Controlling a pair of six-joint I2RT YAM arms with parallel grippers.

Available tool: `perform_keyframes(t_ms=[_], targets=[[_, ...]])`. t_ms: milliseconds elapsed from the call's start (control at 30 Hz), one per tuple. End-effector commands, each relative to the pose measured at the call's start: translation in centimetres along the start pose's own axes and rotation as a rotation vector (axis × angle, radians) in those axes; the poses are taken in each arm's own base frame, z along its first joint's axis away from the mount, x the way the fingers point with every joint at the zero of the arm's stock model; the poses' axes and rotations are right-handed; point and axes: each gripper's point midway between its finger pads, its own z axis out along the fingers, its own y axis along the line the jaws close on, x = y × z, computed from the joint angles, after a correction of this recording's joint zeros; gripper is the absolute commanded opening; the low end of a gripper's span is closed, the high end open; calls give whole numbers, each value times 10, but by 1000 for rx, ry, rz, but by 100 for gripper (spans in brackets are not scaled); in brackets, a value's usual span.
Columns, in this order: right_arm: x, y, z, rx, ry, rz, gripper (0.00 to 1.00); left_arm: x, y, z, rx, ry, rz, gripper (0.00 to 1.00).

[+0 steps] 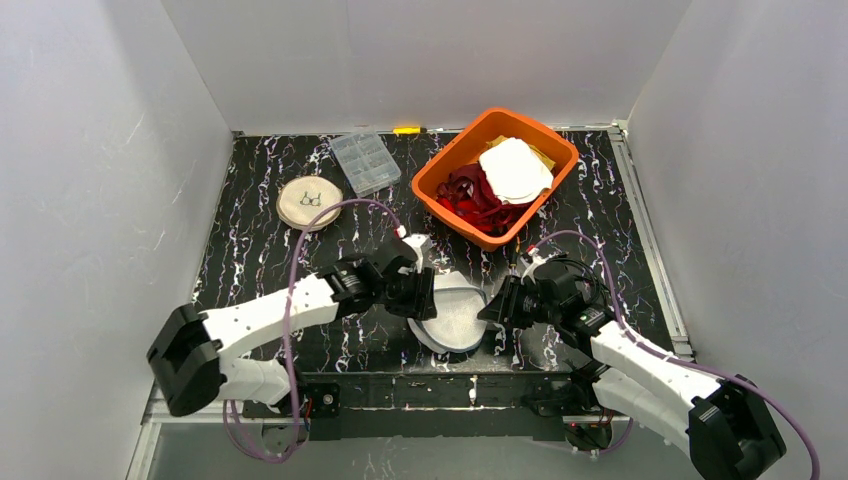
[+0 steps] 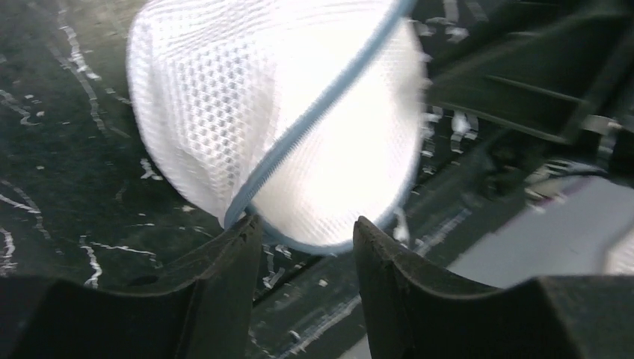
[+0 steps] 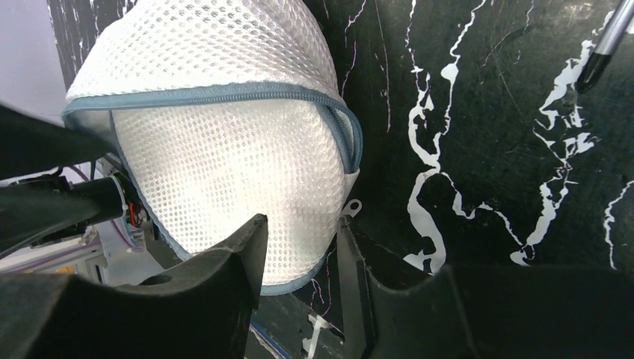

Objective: Unzip the laundry bag and remove the bra
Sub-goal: Adjust the laundry bag at the center of the board.

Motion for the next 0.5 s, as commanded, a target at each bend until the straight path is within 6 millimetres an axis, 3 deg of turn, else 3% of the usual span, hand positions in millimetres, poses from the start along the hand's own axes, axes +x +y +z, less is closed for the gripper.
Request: perform_keyframes(t_ms=[0,200,367,467], targets=[[-15,19,-5,-39,-32,-43,48,12,49,19,-237,49,47,44],[-11,16,-5,-40,-30,-41,48,27,85,38,-386,66,11,36],[-7,10,-4,-31,-27,-44,48,36,94,43,-408,73,-1,35],[-10,17,-8,-45,-43,-81,48,40,97,46,-412,80,-1,34]])
